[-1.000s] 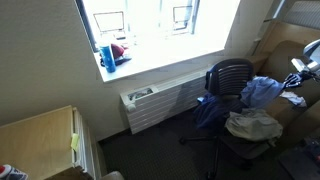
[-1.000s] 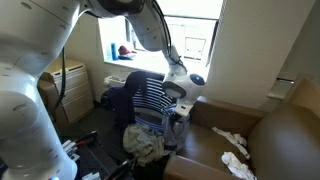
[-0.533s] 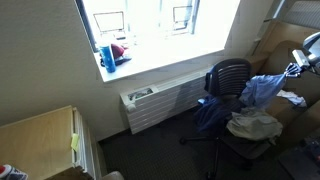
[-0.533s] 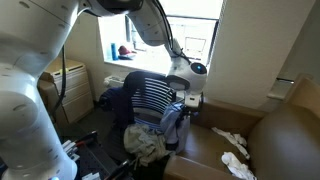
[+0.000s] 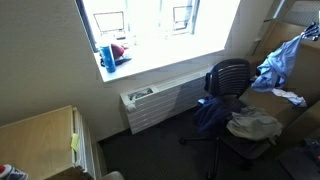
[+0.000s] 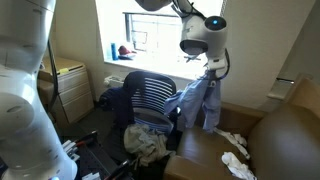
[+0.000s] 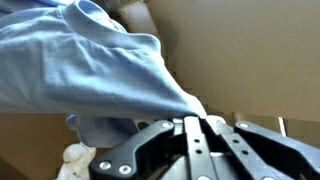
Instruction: Remove the t-shirt from the couch and put it on the chair then remove the two clothes from the armrests of the chair and put them on the couch
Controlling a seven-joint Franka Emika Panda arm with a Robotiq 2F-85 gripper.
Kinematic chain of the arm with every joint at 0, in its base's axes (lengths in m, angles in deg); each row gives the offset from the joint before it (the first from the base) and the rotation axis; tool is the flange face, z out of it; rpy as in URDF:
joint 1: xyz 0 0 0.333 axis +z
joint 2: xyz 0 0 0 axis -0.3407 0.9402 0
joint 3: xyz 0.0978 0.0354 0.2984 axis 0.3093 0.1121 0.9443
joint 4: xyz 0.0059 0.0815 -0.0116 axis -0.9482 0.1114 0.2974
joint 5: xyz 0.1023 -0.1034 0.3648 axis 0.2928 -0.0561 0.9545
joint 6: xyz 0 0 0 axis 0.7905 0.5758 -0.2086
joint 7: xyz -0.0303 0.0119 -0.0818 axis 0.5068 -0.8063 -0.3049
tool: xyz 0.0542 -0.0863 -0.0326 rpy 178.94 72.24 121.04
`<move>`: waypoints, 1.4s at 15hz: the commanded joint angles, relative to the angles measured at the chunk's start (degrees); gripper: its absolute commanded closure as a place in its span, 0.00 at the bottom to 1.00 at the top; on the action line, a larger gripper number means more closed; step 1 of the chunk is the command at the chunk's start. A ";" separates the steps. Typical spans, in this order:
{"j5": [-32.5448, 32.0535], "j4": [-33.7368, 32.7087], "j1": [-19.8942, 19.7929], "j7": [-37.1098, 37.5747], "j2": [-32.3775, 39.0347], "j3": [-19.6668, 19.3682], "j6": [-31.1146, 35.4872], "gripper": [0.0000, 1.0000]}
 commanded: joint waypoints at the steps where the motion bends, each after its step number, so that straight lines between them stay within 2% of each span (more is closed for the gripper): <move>1: 6.97 -6.54 -5.96 -7.72 -3.47 0.83 -1.93 0.99; 4: 14.75 -14.50 -11.58 -10.11 -1.44 -0.59 -1.86 0.99; 5: 14.98 -16.09 -12.96 -6.40 0.33 -2.00 -2.01 0.99; 6: 13.12 -15.44 -12.87 -1.37 1.22 -4.44 -4.36 0.99; 8: 10.45 -13.83 -13.96 3.47 3.13 -6.43 -8.42 0.99; 12: 13.86 -9.18 -15.75 3.38 8.47 -5.15 -15.81 0.99; 15: 11.50 -6.59 -14.36 9.20 12.64 -5.95 -19.08 0.99; 16: 10.10 -5.96 -13.57 12.33 13.69 -6.50 -19.67 0.73; 17: 11.62 -7.45 -14.20 8.19 13.51 -6.16 -18.02 0.97; 21: 10.85 -6.92 -13.50 11.34 15.15 -6.16 -18.21 0.73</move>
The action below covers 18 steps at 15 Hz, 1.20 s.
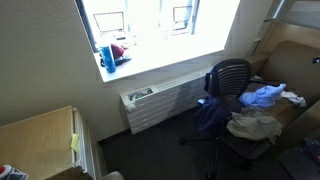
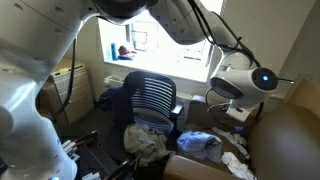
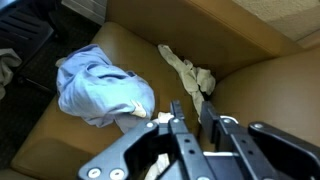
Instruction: Remove the t-shirt from the couch and put it on the chair then remove the two clothes from the armrests of the chair and put them on the couch
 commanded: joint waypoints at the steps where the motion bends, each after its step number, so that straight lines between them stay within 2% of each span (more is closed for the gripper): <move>1: -0.08 -0.20 0.17 0.28 -0.08 -0.35 -0.26 0.73; 4: -0.10 -0.20 0.14 0.35 -0.35 -0.48 -0.41 0.73; 5: 1.18 -2.02 -1.50 4.80 -0.54 0.08 -4.82 0.48; 6: -1.51 -2.27 -1.43 8.46 -0.23 -0.45 -9.23 0.45; 8: -2.87 0.18 -0.01 8.55 -0.53 0.69 -13.57 0.32; 12: -2.77 12.27 4.38 4.36 -4.97 3.04 -19.27 0.05; 15: -5.61 20.01 9.36 3.93 -7.63 3.53 -22.95 0.00; 16: -8.83 21.92 11.70 5.61 -9.10 2.80 -23.36 0.00; 17: -5.44 15.34 9.67 5.11 -3.58 2.83 -22.72 0.00; 18: -5.93 16.65 10.83 5.31 -4.15 2.93 -22.46 0.00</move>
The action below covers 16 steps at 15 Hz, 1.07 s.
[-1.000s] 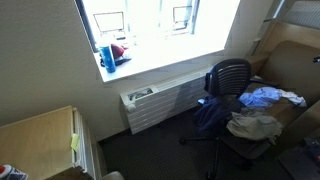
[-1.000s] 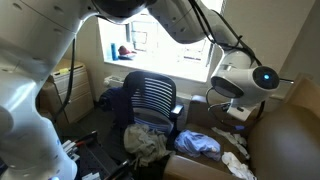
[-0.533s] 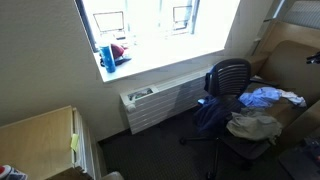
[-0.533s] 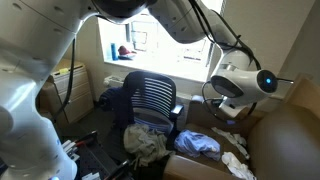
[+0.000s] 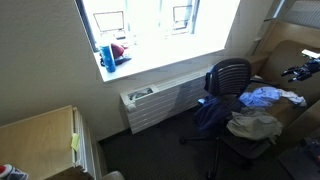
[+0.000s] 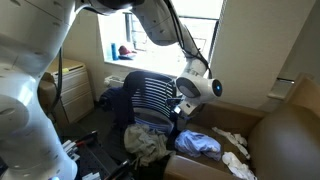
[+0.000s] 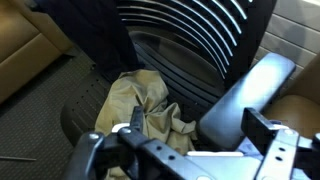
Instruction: Remove the t-shirt from the couch and put it on the chair then remove the two clothes from the armrests of the chair and put them on the couch
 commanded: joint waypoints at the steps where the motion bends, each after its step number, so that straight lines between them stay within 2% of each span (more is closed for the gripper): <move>1: 0.17 -0.25 0.73 0.11 0.11 -0.44 -0.14 0.00; 2: 0.16 -0.56 0.69 0.16 0.19 -0.51 -0.12 0.00; 3: 4.98 -0.09 -1.14 -2.67 -0.49 0.59 -0.40 0.00; 4: 6.92 0.53 -0.41 -4.82 -0.39 1.53 0.38 0.00; 6: 4.22 3.19 5.62 -8.27 -0.23 2.75 4.46 0.00; 7: 3.41 4.13 6.97 -9.27 -0.16 3.33 5.34 0.00; 13: 3.06 10.88 21.50 -12.75 2.00 10.07 20.44 0.00; 15: 2.95 10.91 26.42 -12.79 4.87 13.04 26.08 0.00; 16: -0.18 9.65 27.70 -11.57 6.48 12.67 26.39 0.00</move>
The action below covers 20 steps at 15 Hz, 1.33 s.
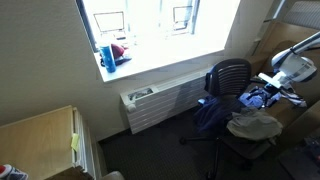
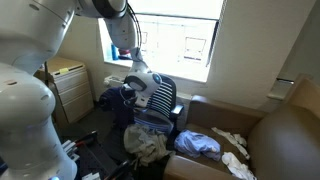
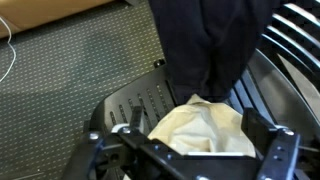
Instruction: Remove the t-shirt from the couch and put it on the chair then remove the two clothes from the armrests of the chair and put them on the couch
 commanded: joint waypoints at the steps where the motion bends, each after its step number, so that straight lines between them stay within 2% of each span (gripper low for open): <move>1: -1.48 0.08 1.62 0.43 1.12 1.51 2.37 0.00; 3: -1.92 -0.09 3.82 1.67 2.34 2.18 3.72 0.00; 5: -1.30 -0.78 3.00 0.96 3.38 2.37 3.73 0.00; 8: 3.31 -3.41 3.67 -8.22 6.83 6.80 7.15 0.00; 10: 8.91 -5.28 4.28 -15.37 7.26 10.55 9.24 0.00; 13: 14.65 -7.85 6.31 -24.74 7.17 13.40 12.66 0.00; 14: 11.63 -6.07 6.49 -19.15 6.68 11.46 9.96 0.00; 18: 11.93 -6.59 7.26 -19.03 7.40 11.31 9.74 0.00; 19: 11.52 -6.85 7.26 -19.29 8.28 11.09 9.35 0.25; 20: 11.38 -7.01 7.25 -18.97 8.98 11.06 8.87 0.26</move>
